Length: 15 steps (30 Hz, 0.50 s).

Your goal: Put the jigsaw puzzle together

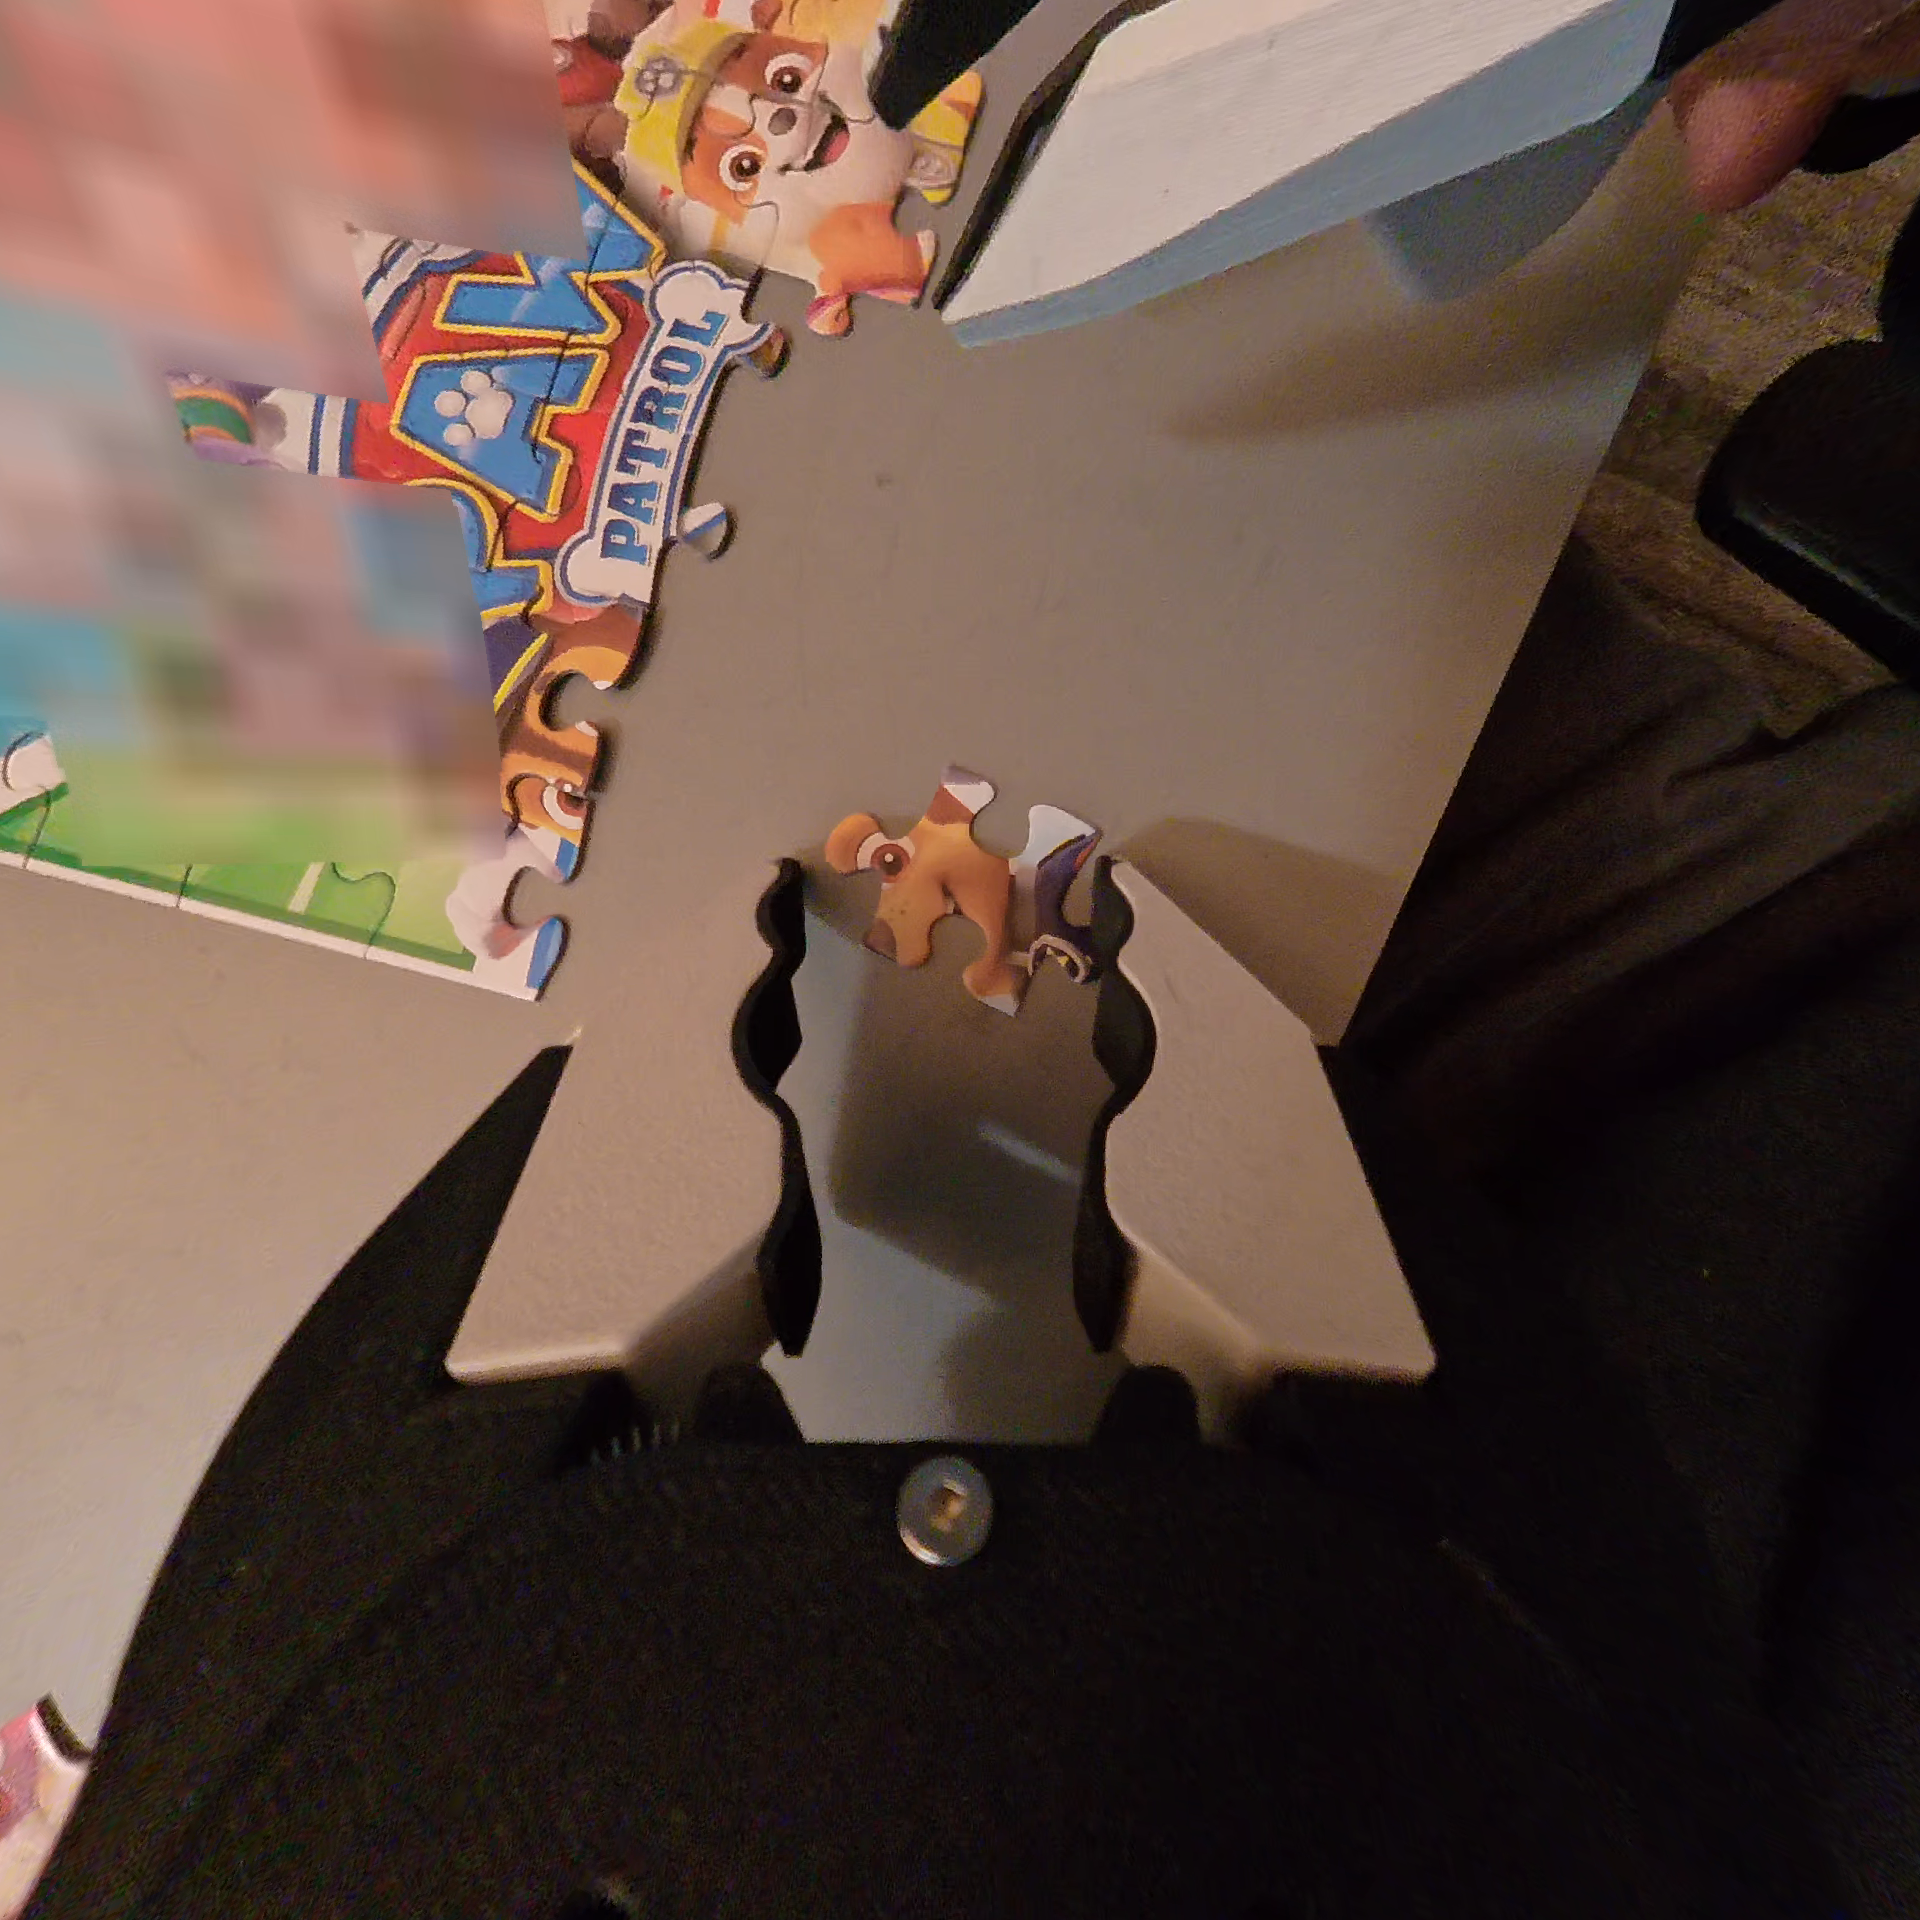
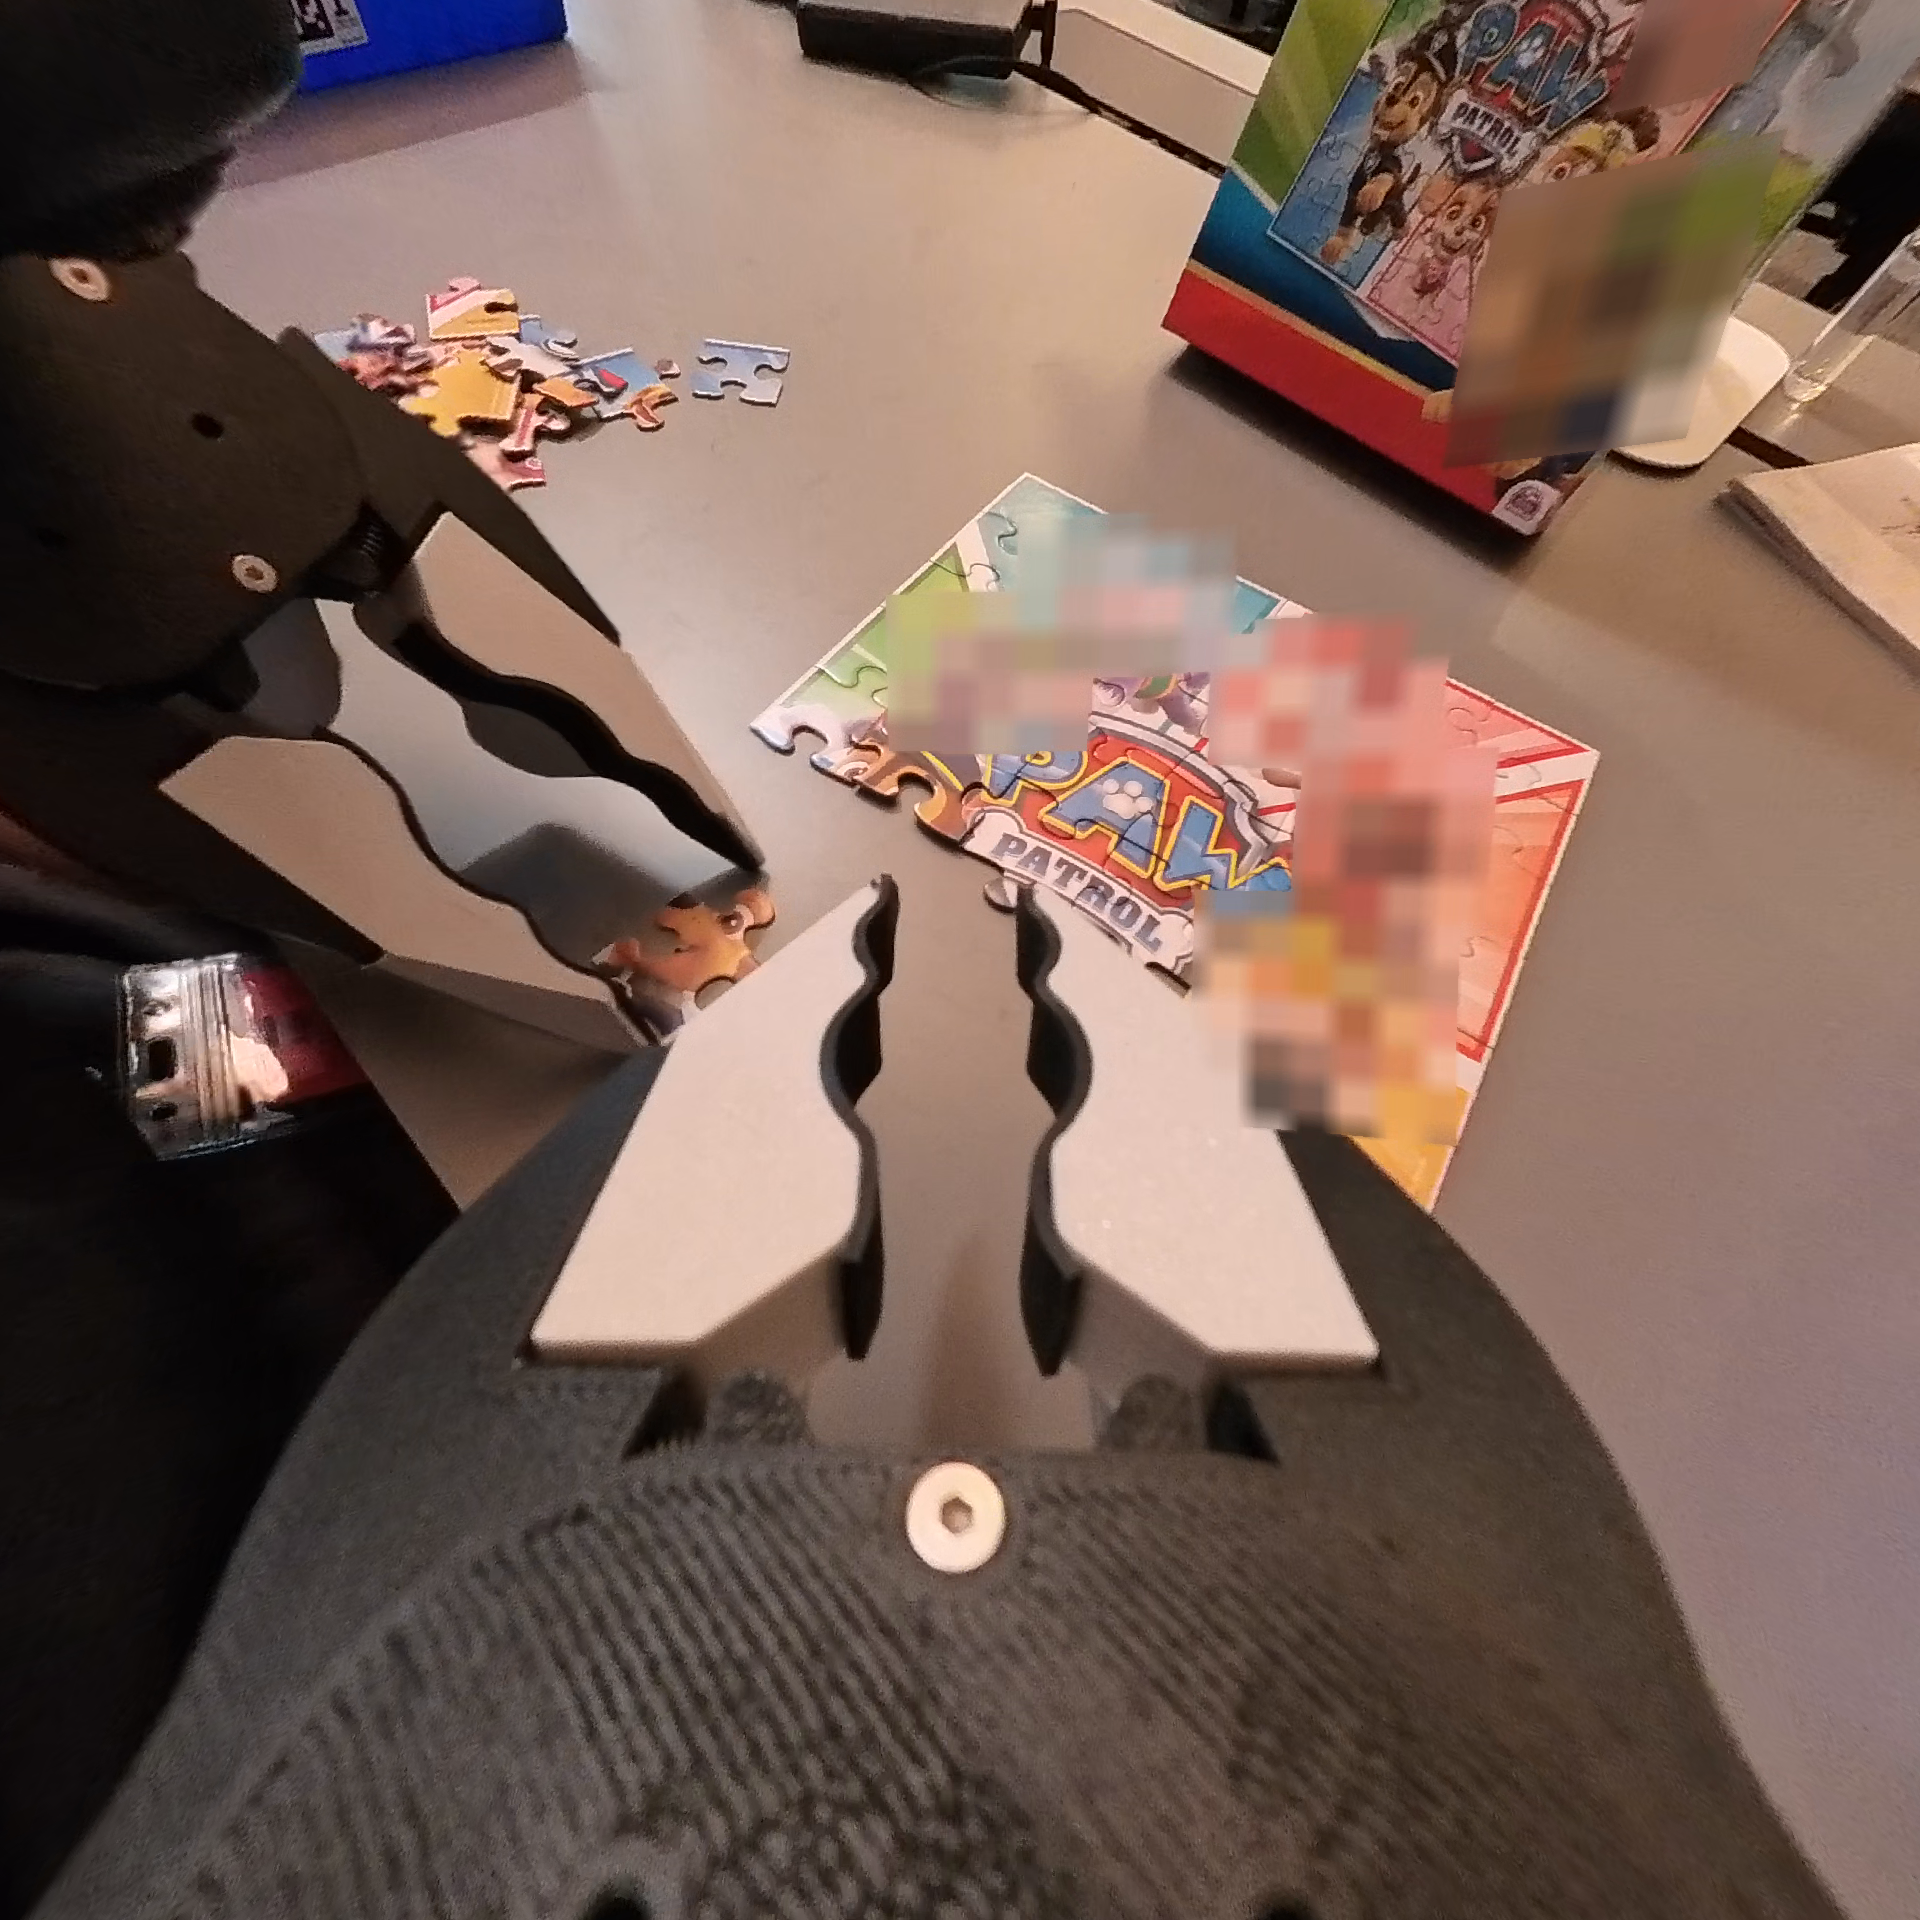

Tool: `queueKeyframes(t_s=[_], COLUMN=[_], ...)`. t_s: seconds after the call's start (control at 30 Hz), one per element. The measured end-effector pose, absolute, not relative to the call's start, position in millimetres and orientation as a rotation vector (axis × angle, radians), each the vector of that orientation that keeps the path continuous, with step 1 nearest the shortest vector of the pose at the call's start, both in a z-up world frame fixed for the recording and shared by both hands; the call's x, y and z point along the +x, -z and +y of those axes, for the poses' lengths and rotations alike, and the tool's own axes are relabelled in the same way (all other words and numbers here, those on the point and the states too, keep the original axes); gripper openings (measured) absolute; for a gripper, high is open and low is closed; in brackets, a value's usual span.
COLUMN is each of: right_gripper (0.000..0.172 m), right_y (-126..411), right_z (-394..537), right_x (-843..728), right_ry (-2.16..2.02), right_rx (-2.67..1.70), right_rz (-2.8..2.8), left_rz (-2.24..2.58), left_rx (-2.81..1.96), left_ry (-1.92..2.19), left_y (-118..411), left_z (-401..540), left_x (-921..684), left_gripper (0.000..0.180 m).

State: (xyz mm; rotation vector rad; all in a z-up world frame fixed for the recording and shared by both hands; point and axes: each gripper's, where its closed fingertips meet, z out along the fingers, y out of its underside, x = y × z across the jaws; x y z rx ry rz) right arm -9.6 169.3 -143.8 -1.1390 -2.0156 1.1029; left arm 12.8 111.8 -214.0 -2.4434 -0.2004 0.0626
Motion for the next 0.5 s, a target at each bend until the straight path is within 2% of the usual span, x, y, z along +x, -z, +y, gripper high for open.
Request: queueKeyframes(t_s=[0.1,0.37,0.5], right_gripper=[0.022,0.022,0.022], right_y=[142.8,140.8,139.5], right_z=[169.8,171.4,173.3], right_x=[-9.5,-9.1,-8.8], right_ry=[-1.102,-1.084,-1.084], right_rx=[-1.138,-1.127,-1.127], right_rz=[-2.012,-2.004,-1.996], left_rz=[-0.195,-0.194,-0.236], left_rx=[-2.460,-2.466,-2.441], left_ry=[-0.062,-0.039,-0.109], left_y=[213.2,210.2,192.3], left_z=[111.2,106.7,91.7], left_x=[17.5,15.7,-5.9], left_gripper=[0.035,0.033,0.034])
